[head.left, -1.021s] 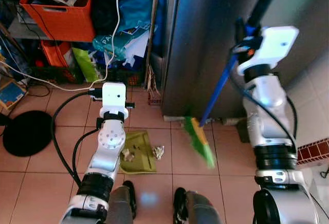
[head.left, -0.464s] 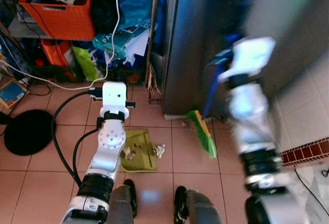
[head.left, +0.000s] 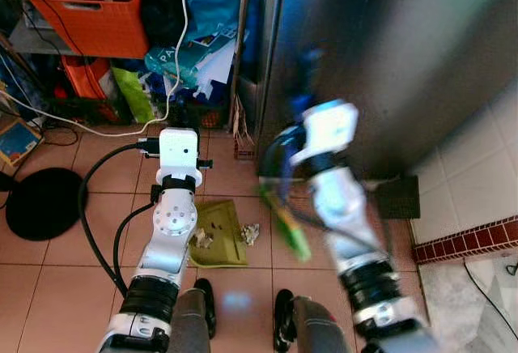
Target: Sweep floor
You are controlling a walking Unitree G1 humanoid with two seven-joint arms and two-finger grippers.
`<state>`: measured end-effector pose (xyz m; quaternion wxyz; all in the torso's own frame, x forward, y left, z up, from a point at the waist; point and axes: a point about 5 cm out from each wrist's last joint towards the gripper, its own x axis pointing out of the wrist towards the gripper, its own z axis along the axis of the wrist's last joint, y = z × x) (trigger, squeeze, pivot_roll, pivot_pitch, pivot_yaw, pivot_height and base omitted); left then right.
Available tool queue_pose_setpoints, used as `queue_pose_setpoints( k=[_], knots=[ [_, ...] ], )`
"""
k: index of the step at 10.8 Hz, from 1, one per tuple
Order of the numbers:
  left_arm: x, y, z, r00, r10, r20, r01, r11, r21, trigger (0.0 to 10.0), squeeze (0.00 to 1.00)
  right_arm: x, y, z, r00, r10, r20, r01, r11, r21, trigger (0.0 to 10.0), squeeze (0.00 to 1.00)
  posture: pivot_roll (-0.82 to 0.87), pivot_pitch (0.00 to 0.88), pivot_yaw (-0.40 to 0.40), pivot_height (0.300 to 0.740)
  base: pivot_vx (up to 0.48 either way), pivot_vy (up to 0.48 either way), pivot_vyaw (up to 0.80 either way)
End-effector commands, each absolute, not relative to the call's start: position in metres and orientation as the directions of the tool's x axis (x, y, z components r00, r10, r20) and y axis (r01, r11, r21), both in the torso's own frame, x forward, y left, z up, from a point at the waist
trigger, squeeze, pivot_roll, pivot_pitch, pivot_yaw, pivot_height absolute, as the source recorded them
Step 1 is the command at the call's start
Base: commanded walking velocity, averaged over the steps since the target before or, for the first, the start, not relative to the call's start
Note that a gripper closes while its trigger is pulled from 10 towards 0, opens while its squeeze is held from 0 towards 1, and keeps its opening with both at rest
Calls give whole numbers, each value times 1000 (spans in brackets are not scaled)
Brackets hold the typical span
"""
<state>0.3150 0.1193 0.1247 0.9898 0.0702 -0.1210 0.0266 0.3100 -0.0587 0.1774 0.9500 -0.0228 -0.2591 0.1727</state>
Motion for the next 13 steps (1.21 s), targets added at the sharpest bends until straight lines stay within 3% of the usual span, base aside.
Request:
queue_pose_setpoints(
  k=[1,5,7,9,11,13],
  knots=[
    [309,112,102,991,6,134,-25,990,141,10000,0,306,-57,182,787,363,498,-358,927,-110,10000,0,-7,287,-57,740,0,0,0],
    [310,111,101,991,3,132,-21,990,140,10000,0,306,-69,220,731,468,496,-584,806,100,10000,0,-29,275,-55,740,0,0,0],
    [311,108,103,991,-6,135,-13,990,138,10000,0,323,-97,254,716,324,618,-401,916,-16,10000,0,-27,271,-49,740,0,0,0],
    [310,108,103,991,-12,135,-8,990,141,10000,0,332,-117,255,754,236,613,-257,965,-55,10000,0,-15,271,-44,740,0,0,0],
    [310,110,103,990,-13,137,-7,989,147,10000,0,340,-132,243,773,233,590,-123,968,-220,10000,0,-8,273,-41,740,0,0,0],
    [309,110,104,990,-15,138,-6,989,149,10000,0,346,-145,231,793,228,565,-85,960,-267,10000,0,-1,275,-41,740,0,0,0]
  ],
)
